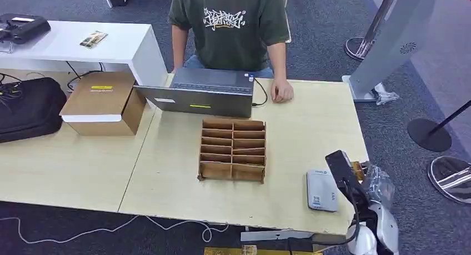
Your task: Pass the card to the sensor for recognition and then transmit it.
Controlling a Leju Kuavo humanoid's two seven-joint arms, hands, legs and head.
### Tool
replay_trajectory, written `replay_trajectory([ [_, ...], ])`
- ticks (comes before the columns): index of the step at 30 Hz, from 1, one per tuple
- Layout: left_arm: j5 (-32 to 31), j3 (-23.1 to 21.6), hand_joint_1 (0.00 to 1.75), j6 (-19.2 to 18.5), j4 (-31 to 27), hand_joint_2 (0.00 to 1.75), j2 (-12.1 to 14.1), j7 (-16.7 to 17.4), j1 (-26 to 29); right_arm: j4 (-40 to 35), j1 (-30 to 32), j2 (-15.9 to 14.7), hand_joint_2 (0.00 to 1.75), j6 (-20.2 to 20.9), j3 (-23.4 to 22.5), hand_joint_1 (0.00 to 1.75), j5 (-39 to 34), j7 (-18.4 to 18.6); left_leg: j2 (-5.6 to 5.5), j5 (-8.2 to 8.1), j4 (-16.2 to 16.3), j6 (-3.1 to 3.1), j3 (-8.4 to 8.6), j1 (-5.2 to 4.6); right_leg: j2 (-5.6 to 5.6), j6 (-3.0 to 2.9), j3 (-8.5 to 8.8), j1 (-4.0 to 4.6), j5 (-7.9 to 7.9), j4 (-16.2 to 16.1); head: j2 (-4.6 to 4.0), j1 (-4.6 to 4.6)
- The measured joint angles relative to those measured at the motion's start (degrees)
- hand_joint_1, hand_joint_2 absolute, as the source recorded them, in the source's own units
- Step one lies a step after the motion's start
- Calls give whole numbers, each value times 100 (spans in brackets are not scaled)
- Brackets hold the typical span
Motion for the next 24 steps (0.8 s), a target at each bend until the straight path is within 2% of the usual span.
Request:
replay_trajectory([
  [16,-177,199,0,-98,-230,0,-96,-4,2,-92,194,42,175,302,-125,175,-107,123,0,0,0,0,0,0,0,0,0,0,0,0,0,0],
  [24,-363,269,0,-96,-230,0,-92,-22,-9,234,114,142,175,439,-114,175,-234,166,4,0,-1,0,2,0,3,0,4,0,0,1,0,0],
])
